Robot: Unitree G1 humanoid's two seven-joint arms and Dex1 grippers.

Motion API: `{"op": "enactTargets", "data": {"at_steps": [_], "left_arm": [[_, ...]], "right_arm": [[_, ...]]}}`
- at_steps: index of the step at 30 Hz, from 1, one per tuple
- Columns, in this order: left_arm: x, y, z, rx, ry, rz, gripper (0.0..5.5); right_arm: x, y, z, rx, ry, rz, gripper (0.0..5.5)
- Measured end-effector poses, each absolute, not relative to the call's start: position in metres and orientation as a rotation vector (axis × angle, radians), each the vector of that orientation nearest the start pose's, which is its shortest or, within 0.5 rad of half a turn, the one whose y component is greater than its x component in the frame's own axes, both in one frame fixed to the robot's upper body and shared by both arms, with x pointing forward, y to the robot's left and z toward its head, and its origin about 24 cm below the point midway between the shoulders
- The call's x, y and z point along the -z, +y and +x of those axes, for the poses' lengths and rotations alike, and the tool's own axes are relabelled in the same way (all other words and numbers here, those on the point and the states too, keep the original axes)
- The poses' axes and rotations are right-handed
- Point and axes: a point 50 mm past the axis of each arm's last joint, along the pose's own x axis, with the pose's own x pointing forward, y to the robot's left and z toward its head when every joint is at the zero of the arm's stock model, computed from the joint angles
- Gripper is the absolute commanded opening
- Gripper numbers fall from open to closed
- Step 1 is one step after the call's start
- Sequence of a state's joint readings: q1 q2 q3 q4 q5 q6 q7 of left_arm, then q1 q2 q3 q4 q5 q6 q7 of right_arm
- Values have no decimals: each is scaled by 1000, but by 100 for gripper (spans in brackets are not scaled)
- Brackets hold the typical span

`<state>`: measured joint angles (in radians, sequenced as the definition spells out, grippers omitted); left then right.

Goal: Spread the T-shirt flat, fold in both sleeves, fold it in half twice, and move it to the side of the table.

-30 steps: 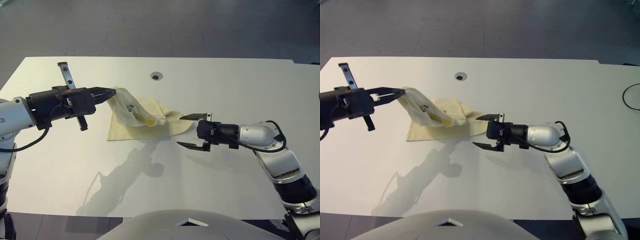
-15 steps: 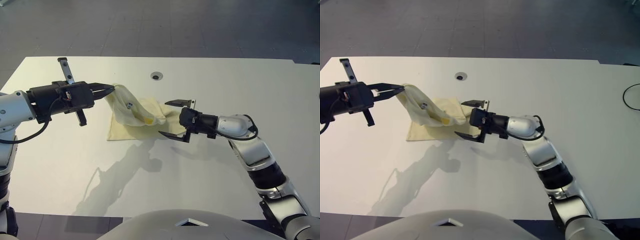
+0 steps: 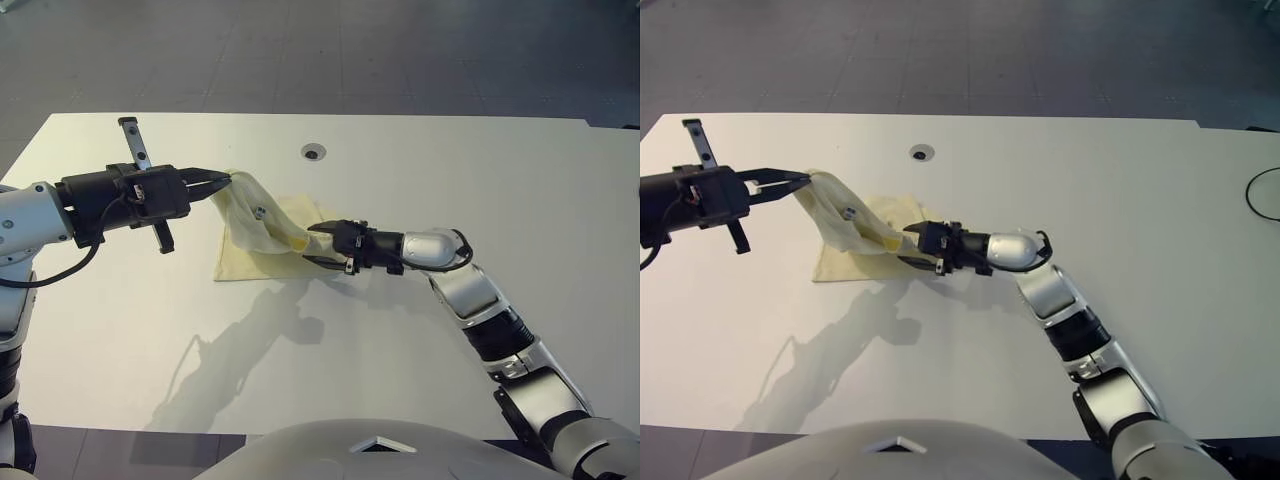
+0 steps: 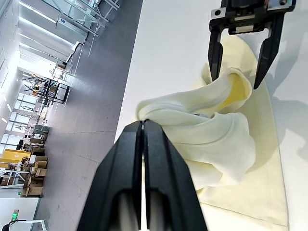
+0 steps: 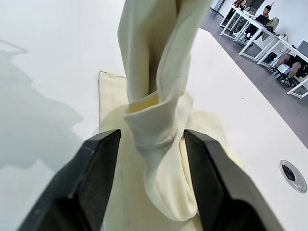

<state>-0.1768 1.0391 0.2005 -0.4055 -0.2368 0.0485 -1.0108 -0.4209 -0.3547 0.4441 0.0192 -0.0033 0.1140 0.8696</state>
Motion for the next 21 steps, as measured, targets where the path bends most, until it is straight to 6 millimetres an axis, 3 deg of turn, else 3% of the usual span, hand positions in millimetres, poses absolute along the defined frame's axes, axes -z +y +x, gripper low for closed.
{"op": "enactTargets", "data": {"at_steps": [11,21], "left_arm": [[-225,224,231,961,-110,1052,0],[-221,230,238,939,-85,1084,0]], "right_arm": [[-93,-65,277,-1310,-2,-551,8],[-113,-81,284,-1259,-50,-570,3]]}}
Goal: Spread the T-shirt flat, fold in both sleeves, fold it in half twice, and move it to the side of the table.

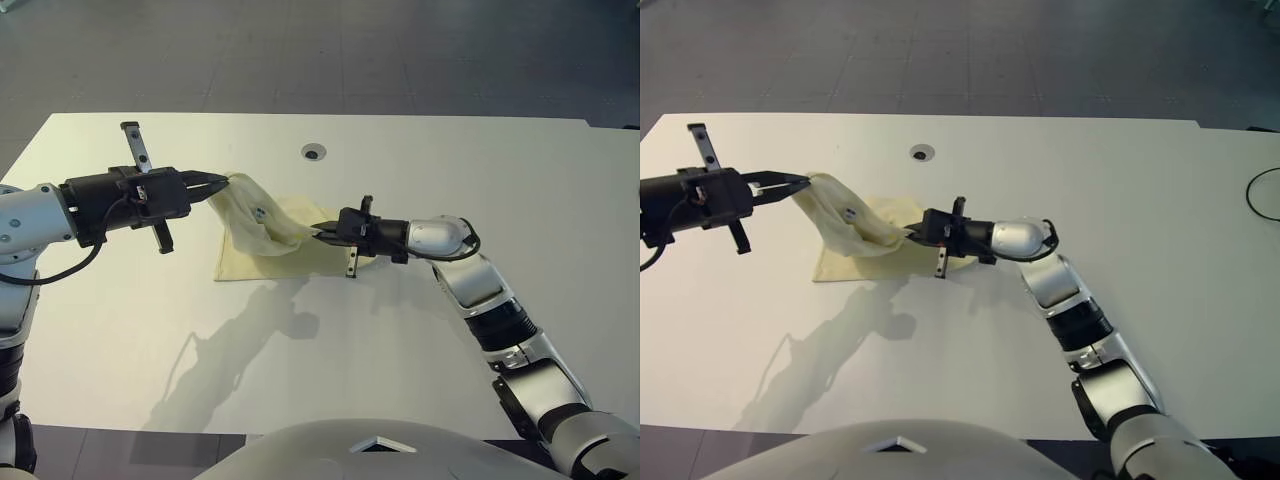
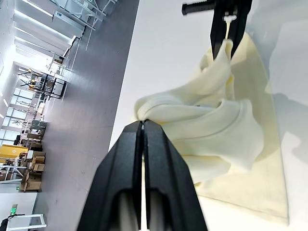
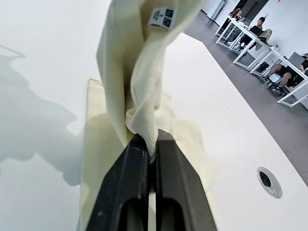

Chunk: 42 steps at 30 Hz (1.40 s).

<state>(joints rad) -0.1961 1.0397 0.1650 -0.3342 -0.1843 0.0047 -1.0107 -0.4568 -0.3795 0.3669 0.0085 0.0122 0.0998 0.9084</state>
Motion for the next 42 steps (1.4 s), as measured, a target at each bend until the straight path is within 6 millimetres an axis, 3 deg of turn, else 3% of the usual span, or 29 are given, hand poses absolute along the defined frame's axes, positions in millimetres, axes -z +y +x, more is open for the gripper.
{"op": "enactTargets", "data": {"at_steps": [6,15,21,25,32,36,42], "left_arm": [[-225,232,258,879,-85,1227,0],[-245,190,324,864,-225,1303,0],[-262,167,357,836,-305,1371,0],[-272,162,373,763,-323,1449,0],[-308,162,394,530,-376,1615,0],[-316,161,401,453,-379,1654,0],[-324,160,406,374,-389,1691,0]], "right_arm": [[-142,-112,300,-1149,-83,-584,3],[-210,-155,329,-939,-196,-571,3],[-256,-169,352,-773,-242,-656,3],[-290,-177,365,-659,-301,-709,3],[-320,-185,385,-513,-344,-808,3],[-335,-189,393,-436,-365,-858,3],[-342,-194,401,-353,-359,-934,3]]}}
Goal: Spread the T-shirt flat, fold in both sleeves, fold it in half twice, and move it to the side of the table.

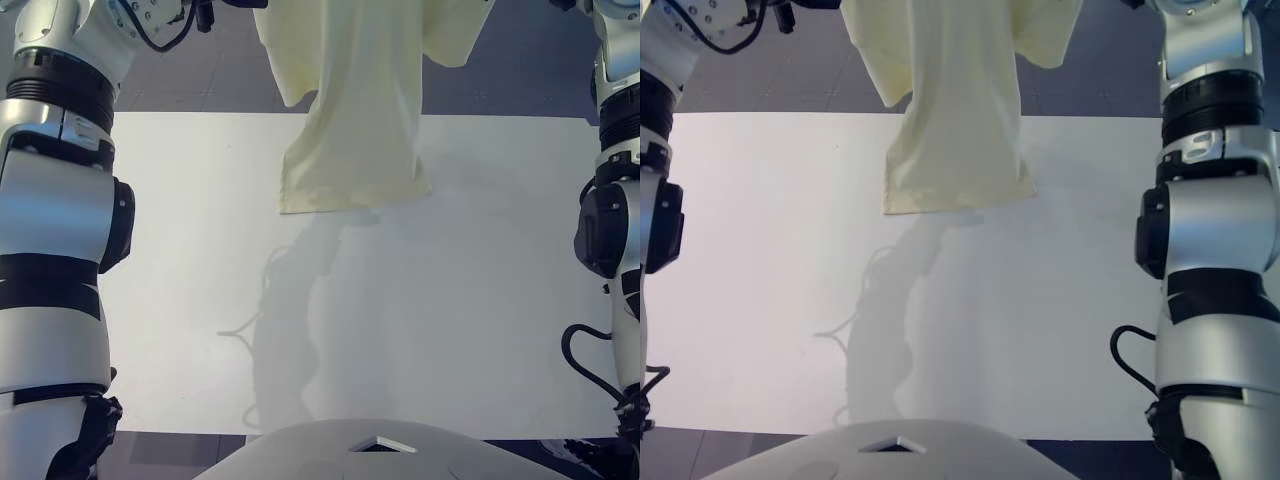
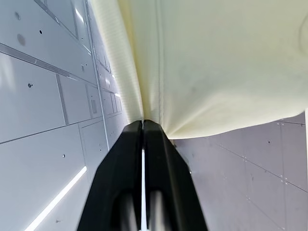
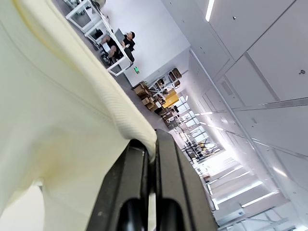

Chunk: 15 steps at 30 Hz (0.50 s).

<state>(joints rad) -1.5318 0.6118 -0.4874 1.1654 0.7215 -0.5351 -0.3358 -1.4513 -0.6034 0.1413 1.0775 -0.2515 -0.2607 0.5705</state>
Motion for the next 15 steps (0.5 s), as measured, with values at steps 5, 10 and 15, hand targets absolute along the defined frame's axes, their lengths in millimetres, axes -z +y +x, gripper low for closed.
{"op": "enactTargets", "data": {"at_steps": [5,10,15], "left_arm": [[-332,159,408,290,-419,1742,0],[-334,159,411,210,-453,1799,0],[-330,157,412,197,-478,1819,0]], "right_arm": [[-343,-197,403,-302,-356,-969,3],[-348,-197,404,-270,-371,-996,3],[-346,-197,404,-270,-369,-1003,3]]}}
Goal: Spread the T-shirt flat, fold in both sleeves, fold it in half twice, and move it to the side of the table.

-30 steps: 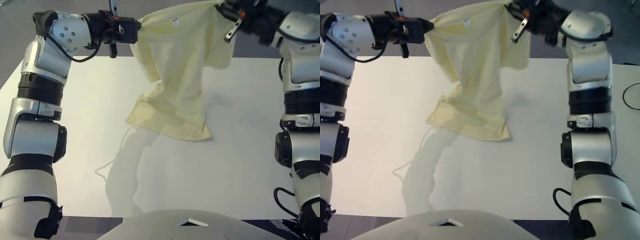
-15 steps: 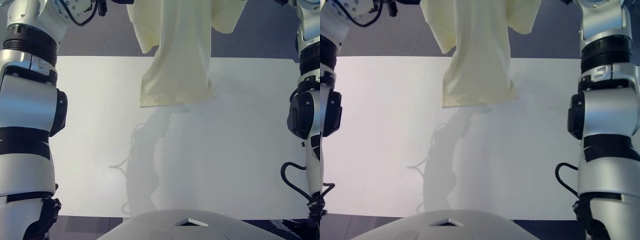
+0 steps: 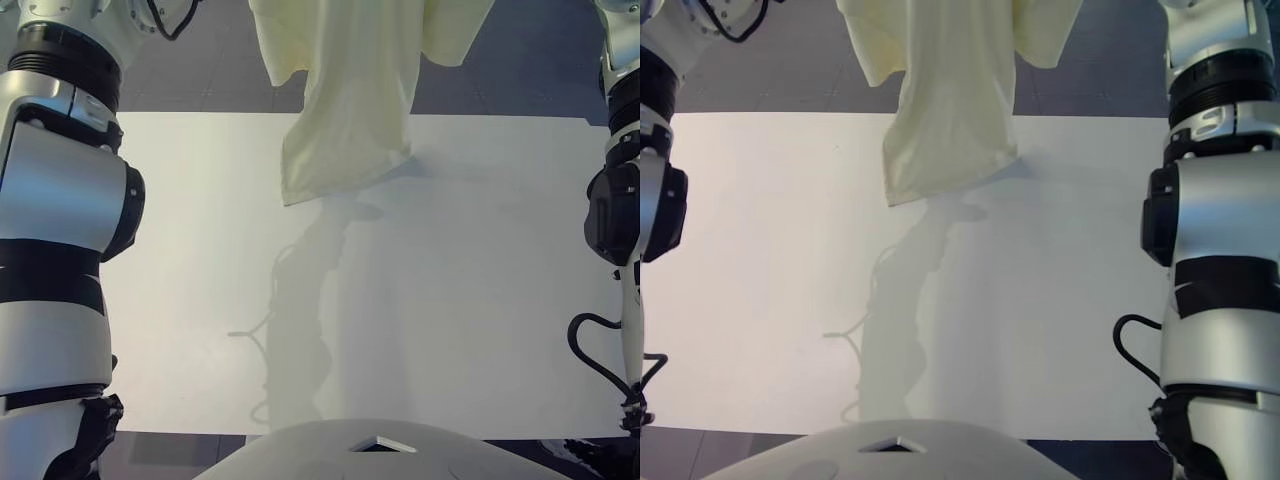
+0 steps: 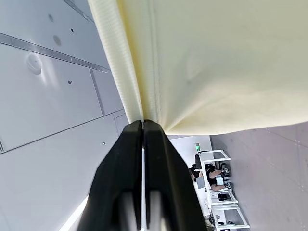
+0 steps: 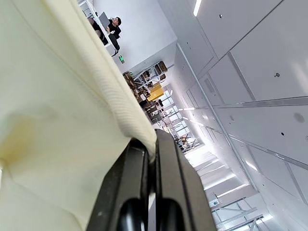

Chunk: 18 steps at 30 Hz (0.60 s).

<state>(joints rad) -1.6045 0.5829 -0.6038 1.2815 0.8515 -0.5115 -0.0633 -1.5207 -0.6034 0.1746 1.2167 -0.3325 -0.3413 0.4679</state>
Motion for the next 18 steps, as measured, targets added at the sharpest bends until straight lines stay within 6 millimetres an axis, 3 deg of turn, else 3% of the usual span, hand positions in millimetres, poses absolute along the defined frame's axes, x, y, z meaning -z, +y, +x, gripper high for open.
{"op": "enactTargets", "data": {"at_steps": [5,12,18], "left_arm": [[-321,158,407,303,-533,1837,0],[-259,170,387,647,-591,1765,0],[-211,178,346,887,-649,1620,0]], "right_arm": [[-335,-203,400,-351,-349,-1026,3],[-267,-217,373,-604,-218,-1029,3],[-210,-222,321,-775,-52,-1001,3]]}}
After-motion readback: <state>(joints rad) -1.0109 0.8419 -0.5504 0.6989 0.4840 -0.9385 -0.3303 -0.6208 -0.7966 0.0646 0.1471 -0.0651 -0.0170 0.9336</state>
